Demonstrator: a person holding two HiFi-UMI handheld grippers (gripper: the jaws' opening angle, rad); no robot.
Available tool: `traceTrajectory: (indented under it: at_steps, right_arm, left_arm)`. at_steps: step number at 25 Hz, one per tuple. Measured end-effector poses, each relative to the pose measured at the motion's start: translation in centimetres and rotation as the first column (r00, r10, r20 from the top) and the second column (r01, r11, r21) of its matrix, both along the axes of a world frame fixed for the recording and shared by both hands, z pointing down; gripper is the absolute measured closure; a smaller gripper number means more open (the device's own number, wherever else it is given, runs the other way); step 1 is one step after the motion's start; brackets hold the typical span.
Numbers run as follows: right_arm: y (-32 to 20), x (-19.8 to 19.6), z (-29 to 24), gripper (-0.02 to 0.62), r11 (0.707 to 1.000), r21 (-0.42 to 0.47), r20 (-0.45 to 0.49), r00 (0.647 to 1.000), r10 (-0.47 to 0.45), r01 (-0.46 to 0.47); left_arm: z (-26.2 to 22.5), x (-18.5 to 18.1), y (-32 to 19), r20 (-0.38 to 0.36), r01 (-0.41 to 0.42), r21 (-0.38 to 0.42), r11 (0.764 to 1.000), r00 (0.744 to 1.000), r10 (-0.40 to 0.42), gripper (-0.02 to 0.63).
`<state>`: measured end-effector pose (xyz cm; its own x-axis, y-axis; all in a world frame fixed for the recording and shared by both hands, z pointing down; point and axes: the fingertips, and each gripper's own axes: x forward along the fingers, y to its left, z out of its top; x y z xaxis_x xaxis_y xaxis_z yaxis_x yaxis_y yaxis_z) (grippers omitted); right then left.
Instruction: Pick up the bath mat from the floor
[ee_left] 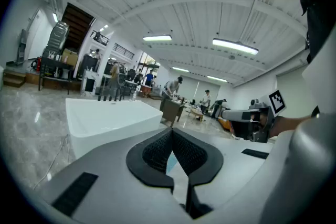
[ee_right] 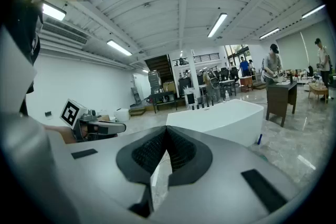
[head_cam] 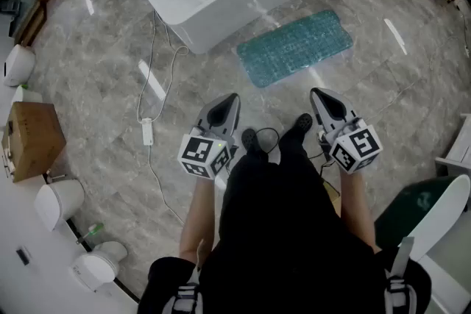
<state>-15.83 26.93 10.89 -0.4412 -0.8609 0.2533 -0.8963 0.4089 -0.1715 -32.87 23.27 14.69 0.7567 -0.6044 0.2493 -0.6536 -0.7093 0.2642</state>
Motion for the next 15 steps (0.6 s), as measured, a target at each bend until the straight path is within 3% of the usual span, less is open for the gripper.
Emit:
traceTrajectory:
  at_steps: [15]
  right_arm:
    - [-1.5, 0.2, -0.8, 0.583, 1.0, 0.008, 0.002, 1.0, -0.018, 0.018]
  left_arm:
    - [-0.1, -0.3, -2.6, -0.026, 0.037, 0.001, 0.999, 0.999, -0.037, 0.597]
